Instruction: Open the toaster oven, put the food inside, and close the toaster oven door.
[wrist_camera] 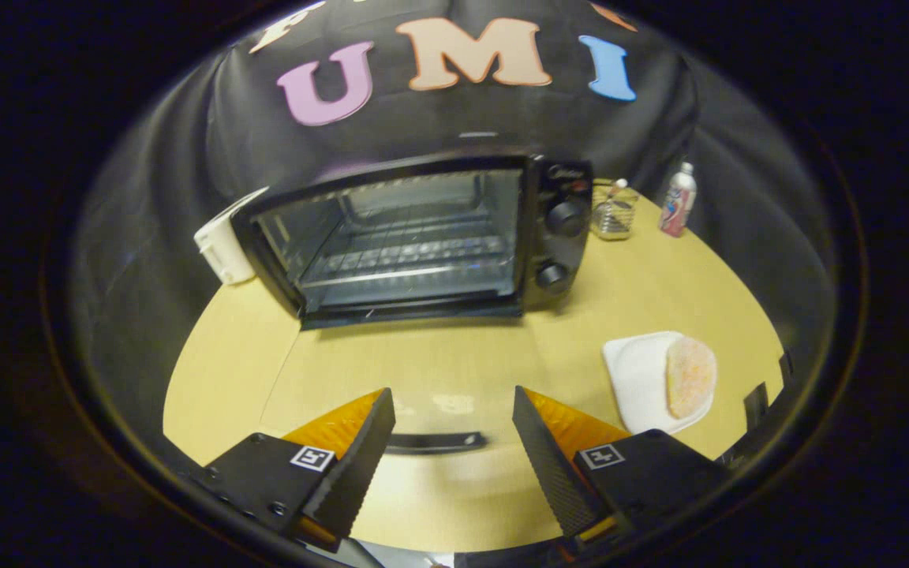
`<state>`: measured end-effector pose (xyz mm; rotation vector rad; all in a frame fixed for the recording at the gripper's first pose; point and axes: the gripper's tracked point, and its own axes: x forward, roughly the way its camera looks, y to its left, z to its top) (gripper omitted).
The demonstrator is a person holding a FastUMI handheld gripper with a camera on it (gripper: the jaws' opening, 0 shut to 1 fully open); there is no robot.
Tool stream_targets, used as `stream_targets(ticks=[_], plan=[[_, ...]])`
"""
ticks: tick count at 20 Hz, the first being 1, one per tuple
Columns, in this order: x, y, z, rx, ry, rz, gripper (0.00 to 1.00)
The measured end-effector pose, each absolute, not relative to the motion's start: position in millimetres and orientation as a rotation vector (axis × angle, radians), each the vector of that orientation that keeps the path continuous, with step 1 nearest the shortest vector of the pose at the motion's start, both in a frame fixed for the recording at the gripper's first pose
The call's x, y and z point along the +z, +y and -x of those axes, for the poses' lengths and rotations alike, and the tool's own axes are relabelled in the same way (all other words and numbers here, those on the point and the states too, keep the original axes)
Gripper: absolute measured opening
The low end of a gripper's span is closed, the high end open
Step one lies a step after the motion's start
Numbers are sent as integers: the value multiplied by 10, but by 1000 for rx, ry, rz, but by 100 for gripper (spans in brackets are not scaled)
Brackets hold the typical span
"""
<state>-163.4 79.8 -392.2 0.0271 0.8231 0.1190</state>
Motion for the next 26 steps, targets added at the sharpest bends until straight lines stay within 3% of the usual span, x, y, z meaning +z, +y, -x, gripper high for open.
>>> stream_targets(ticks=[8,14,18,26], plan=[[-4039,-789,1225,-297,856,57,97],[-4428,-1480,1293,-490,960,-5,97],[-4658,-1631,1321,-538,1013,-93,97],[-4930,-1570,1244,-503,1070,-150,99]])
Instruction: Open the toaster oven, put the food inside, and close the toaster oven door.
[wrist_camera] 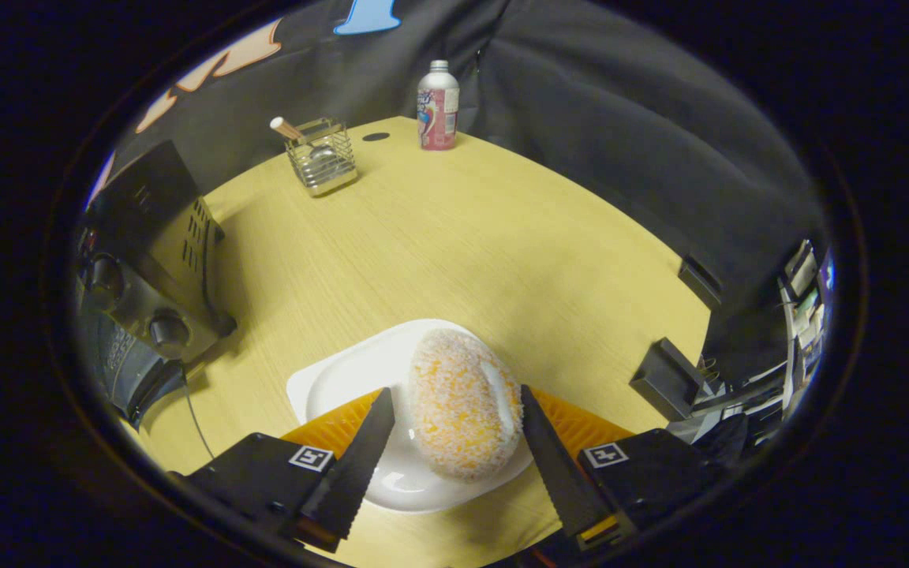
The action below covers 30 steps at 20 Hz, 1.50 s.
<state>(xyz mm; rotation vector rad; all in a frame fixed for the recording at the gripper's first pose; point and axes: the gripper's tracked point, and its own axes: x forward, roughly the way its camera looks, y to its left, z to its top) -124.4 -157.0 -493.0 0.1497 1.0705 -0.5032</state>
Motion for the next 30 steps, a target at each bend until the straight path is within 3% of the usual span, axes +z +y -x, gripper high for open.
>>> stream_targets(ticks=[11,20,30], plan=[[-4740,-1586,1051,-561,961,-309,74],[-4160,-1051,769,-441,843,-306,74],[-3841,91,856,-275,785,-477,74]])
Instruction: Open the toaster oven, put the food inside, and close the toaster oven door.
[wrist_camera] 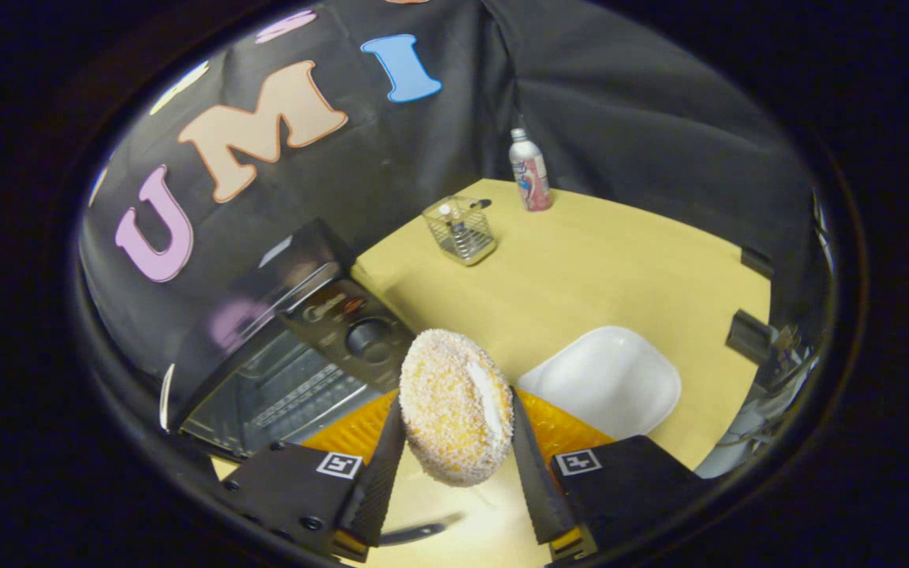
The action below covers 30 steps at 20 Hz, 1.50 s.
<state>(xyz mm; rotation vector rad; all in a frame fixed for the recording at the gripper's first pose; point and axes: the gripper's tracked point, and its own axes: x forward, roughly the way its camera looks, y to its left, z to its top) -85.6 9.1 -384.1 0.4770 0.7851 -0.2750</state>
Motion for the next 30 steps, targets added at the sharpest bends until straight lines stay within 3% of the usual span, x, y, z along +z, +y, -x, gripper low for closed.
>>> stream_targets(ticks=[14,30], plan=[[-3881,1447,684,-126,788,-757,77],[-4042,1892,150,61,667,-791,83]])
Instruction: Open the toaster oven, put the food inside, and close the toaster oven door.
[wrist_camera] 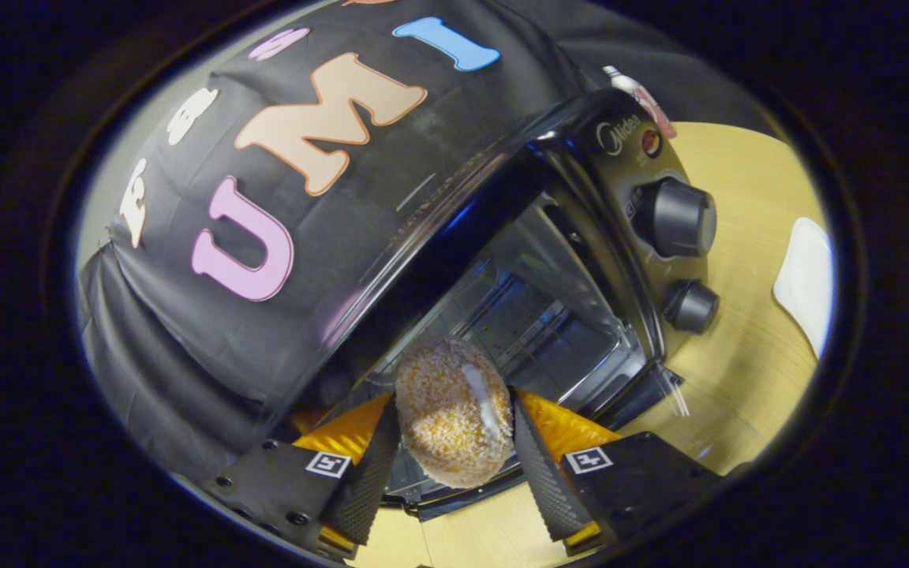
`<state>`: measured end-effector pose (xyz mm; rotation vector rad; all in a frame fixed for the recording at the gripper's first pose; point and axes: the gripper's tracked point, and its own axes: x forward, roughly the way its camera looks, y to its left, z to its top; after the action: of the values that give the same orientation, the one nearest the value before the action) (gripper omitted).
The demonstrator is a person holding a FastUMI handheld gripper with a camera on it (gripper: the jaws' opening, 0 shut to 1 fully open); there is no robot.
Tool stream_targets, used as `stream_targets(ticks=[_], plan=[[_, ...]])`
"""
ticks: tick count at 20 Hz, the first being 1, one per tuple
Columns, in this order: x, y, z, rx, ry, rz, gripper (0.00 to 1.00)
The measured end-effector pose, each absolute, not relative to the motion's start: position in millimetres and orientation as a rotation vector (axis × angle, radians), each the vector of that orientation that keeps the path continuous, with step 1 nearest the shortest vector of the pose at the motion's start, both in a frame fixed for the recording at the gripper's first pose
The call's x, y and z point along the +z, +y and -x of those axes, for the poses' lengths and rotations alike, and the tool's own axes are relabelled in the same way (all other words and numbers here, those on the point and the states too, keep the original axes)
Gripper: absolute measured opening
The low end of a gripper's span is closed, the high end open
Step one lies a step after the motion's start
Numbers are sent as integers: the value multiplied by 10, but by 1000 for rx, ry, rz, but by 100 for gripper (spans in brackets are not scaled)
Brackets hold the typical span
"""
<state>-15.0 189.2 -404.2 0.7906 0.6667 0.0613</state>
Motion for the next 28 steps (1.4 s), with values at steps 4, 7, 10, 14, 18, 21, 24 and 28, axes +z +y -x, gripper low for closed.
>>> stream_targets(ticks=[4,7,10,14,18,21,24,28], plan=[[-3964,1872,224,66,639,-787,90],[-3875,1790,283,66,618,-811,90],[-3767,1734,360,78,599,-823,90],[-3608,1681,482,95,580,-830,91],[-3475,1656,618,124,575,-837,91],[-3397,1668,782,150,580,-828,91],[-3401,1642,1045,168,602,-783,92],[-3532,1535,1468,174,659,-677,95]])
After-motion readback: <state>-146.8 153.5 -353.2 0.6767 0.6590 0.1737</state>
